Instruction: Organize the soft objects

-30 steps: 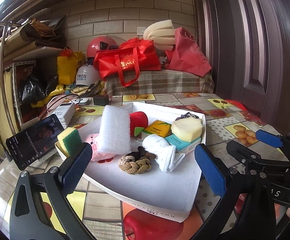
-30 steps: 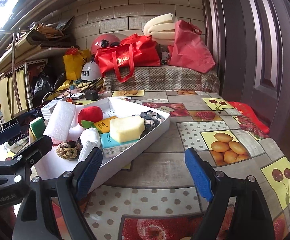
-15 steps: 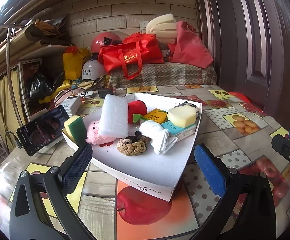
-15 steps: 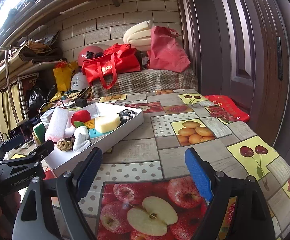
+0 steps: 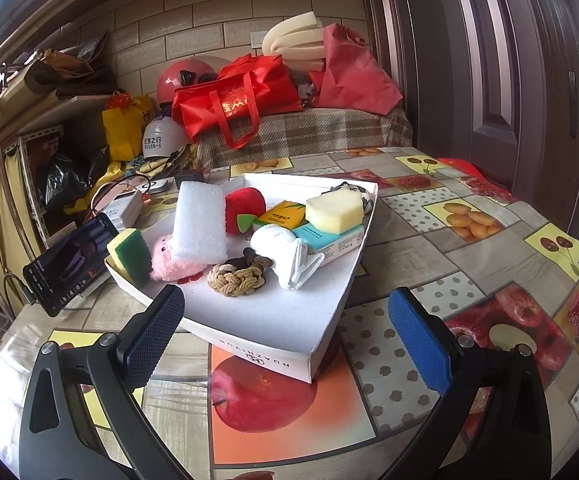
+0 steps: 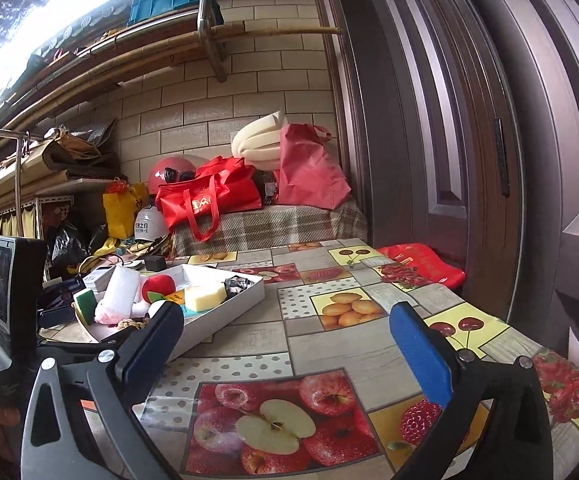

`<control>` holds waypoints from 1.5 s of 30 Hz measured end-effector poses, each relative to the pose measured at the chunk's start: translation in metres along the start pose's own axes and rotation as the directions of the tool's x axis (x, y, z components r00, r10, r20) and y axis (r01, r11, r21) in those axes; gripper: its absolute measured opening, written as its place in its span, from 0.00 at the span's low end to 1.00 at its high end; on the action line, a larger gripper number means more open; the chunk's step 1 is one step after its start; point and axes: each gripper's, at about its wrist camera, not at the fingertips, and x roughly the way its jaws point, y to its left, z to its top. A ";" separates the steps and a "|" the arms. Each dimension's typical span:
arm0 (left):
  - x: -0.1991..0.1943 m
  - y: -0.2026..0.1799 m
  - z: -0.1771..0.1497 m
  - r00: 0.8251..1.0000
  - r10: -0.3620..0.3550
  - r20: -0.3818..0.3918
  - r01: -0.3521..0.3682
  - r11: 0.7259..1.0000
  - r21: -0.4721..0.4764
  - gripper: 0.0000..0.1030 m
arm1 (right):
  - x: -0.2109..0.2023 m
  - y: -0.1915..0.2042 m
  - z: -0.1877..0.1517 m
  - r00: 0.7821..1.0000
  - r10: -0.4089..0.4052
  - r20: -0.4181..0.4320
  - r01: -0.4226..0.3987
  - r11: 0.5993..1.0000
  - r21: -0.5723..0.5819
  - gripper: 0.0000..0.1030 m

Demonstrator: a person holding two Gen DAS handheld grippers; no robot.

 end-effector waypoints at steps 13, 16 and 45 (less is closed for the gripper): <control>0.003 0.003 0.000 1.000 -0.008 -0.023 0.008 1.000 -0.019 1.00 | 0.005 -0.006 -0.001 0.998 -0.052 -0.040 0.053 0.998 0.032 1.00; 0.004 0.005 0.000 1.000 0.010 -0.029 -0.011 1.000 -0.022 1.00 | 0.006 -0.007 -0.002 0.997 -0.051 -0.051 0.053 0.998 0.039 1.00; 0.007 0.008 -0.001 0.999 0.002 -0.044 -0.004 0.999 -0.036 1.00 | 0.007 -0.007 -0.001 0.997 -0.053 -0.057 0.055 0.998 0.034 1.00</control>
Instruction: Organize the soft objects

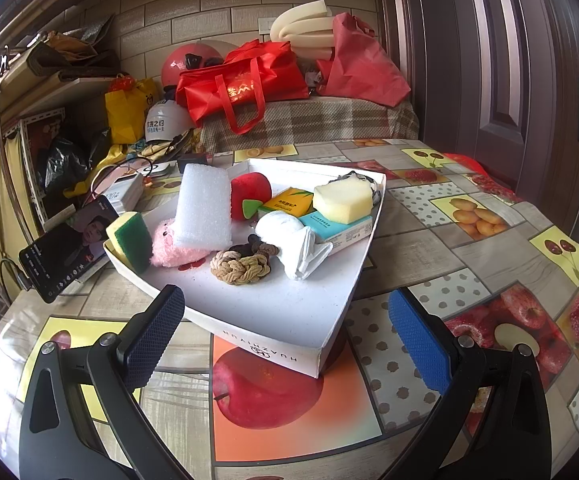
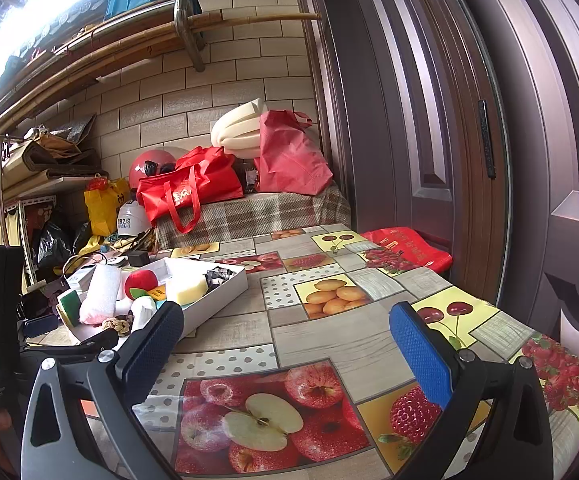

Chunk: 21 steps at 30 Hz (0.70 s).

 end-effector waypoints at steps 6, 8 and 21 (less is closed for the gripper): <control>0.000 0.000 0.000 1.000 0.000 -0.001 0.000 1.000 0.000 1.00 | 0.000 0.000 0.000 1.000 0.000 -0.002 0.000 1.000 0.000 1.00; 0.000 0.000 0.000 1.000 -0.001 -0.001 0.001 1.000 0.000 1.00 | 0.000 0.000 0.000 1.000 0.000 -0.002 0.000 1.000 -0.002 1.00; 0.000 -0.001 -0.001 1.000 -0.009 0.003 0.009 1.000 0.003 1.00 | 0.001 0.001 0.000 1.000 -0.001 -0.004 0.001 1.000 -0.003 1.00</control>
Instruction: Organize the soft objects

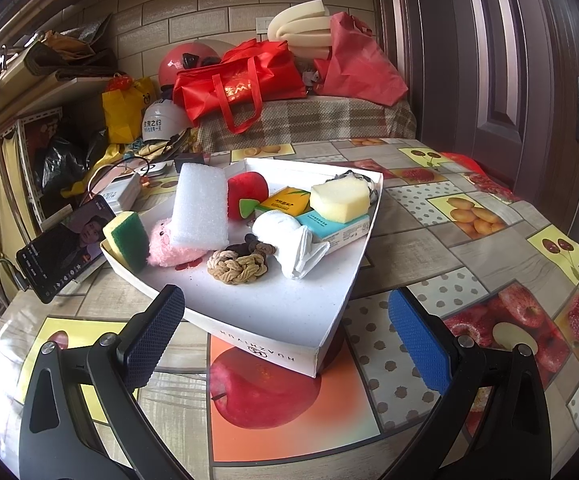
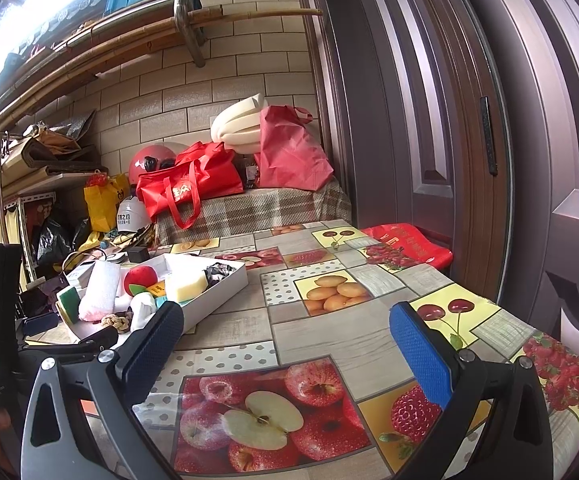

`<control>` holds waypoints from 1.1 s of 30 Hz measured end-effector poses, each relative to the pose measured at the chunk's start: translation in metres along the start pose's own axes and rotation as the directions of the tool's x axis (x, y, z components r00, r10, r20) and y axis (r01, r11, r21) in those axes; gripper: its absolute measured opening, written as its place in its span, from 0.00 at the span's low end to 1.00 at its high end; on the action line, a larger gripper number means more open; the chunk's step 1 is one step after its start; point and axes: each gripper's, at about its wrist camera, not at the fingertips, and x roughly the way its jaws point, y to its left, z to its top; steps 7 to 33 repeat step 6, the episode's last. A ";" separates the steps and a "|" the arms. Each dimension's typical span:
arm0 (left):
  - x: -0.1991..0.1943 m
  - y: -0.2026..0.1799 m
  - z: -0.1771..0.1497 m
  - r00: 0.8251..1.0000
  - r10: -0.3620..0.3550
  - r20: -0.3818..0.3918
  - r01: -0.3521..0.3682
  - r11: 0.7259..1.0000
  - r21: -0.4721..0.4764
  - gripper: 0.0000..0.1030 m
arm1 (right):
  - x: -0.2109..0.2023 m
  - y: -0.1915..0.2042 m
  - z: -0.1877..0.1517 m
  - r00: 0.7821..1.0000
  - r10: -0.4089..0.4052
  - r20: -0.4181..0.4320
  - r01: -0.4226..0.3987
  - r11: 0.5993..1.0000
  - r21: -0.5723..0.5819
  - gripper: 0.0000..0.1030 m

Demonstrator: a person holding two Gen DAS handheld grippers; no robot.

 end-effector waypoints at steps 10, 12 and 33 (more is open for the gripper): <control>-0.001 -0.002 -0.002 1.000 -0.003 0.004 0.003 1.000 0.004 1.00 | 0.000 0.000 0.001 1.000 0.000 0.000 0.000 1.000 0.000 1.00; -0.001 -0.002 -0.002 1.000 -0.003 0.004 0.003 1.000 0.004 1.00 | 0.000 0.000 0.001 1.000 0.000 0.000 0.000 1.000 0.000 1.00; -0.001 -0.002 -0.002 1.000 -0.003 0.004 0.003 1.000 0.004 1.00 | 0.000 0.000 0.001 1.000 0.000 0.000 0.000 1.000 0.000 1.00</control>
